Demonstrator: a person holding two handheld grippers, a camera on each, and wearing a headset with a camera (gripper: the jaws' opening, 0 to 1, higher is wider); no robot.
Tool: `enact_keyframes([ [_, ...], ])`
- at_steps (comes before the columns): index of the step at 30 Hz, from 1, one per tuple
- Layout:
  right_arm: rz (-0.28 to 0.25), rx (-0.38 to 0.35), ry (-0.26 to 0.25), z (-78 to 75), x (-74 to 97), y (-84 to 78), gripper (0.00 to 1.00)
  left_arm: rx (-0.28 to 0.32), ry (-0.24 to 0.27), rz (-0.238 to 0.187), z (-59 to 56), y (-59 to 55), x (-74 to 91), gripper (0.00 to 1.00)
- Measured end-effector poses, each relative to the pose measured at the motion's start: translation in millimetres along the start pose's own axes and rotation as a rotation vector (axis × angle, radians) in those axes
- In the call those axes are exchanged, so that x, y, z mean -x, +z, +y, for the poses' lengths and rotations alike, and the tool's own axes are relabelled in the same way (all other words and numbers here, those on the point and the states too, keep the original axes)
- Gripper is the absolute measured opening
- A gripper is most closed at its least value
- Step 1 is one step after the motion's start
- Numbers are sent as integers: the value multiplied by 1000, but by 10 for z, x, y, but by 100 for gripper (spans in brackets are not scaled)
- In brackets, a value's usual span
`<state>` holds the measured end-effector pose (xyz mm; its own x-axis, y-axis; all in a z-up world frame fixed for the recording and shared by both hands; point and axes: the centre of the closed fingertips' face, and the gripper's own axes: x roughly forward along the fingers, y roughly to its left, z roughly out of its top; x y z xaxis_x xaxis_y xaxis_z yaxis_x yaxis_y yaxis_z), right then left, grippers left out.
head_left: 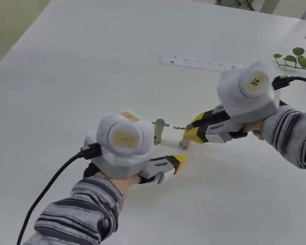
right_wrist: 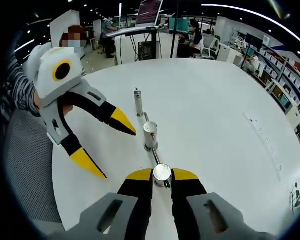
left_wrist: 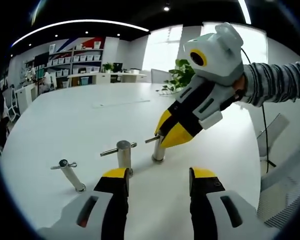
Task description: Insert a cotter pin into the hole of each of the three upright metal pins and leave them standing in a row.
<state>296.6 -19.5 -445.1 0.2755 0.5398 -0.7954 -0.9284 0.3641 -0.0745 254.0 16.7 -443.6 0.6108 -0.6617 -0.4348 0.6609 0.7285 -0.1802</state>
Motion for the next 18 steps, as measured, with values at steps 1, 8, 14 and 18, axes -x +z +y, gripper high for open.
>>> enact_keyframes([
  [1, 4, 4, -1, -17, -2, -8, 8, 1, 2, -1, 6, 4, 13, 47],
  [8, 17, -8, 8, -40, -3, -32, 8, -2, 16, -3, 30, 8, 100, 48],
  [14, 18, -4, 20, -20, 3, -41, 8, 3, 29, -7, 71, 21, 128, 49],
  [18, 10, -19, 24, -43, 6, -49, 9, 3, 36, 0, 96, 8, 139, 48],
])
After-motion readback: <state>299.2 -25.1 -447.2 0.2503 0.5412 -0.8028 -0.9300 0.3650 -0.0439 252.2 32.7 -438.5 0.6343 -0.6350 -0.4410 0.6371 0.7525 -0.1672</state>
